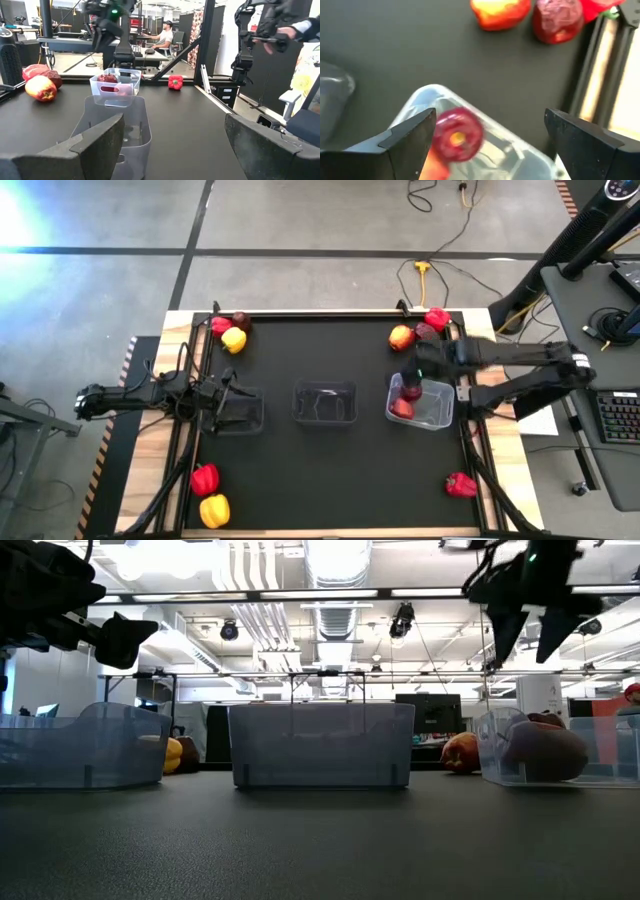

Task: Sort produce into baskets
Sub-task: Put the red apple into the transparent bin

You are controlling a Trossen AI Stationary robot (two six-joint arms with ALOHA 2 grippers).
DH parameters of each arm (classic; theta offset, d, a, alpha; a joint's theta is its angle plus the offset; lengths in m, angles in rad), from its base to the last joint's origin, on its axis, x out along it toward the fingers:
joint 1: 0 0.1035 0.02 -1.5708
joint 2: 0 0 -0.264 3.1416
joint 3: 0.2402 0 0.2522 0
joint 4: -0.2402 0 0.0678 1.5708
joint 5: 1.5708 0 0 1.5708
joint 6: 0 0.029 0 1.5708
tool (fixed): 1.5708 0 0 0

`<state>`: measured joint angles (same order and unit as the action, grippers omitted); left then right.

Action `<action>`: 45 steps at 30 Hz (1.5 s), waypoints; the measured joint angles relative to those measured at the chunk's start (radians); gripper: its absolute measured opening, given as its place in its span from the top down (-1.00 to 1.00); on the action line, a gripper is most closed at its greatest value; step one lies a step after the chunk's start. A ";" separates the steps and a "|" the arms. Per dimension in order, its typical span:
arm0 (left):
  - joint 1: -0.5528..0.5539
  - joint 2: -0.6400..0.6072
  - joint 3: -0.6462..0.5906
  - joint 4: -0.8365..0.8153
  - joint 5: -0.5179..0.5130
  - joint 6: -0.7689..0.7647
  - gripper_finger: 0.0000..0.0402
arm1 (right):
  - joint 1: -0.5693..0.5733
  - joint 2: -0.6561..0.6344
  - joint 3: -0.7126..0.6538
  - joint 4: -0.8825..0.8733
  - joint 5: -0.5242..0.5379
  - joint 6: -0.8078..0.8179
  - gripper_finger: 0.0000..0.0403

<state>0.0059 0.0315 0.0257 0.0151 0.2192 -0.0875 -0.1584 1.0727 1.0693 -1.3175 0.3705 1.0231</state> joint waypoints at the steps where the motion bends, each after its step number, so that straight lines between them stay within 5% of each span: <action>1: 0.000 0.000 0.000 0.000 0.000 0.000 -0.63 | -0.062 0.012 0.006 -0.001 -0.027 -0.066 -0.81; 9: 0.000 0.000 0.000 0.000 0.000 0.000 -0.63 | -0.477 0.167 0.014 0.027 -0.133 -0.497 -0.96; 16: 0.000 0.000 0.000 0.000 0.000 0.000 -0.63 | -0.662 0.314 0.012 0.151 -0.130 -0.723 -0.98; 26: 0.000 0.000 0.000 0.000 0.000 0.000 -0.63 | -0.734 0.453 0.011 0.307 -0.062 -0.881 -0.99; 39: 0.000 0.000 0.000 0.000 0.000 0.000 -0.63 | -0.745 0.578 0.010 0.356 -0.027 -0.856 -0.98; 45: 0.000 0.000 0.000 0.000 0.000 0.000 -0.63 | -0.744 0.588 0.010 0.367 -0.003 -0.814 -0.76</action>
<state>0.0059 0.0312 0.0255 0.0151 0.2192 -0.0875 -0.9020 1.6604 1.0794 -0.9504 0.3672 0.2092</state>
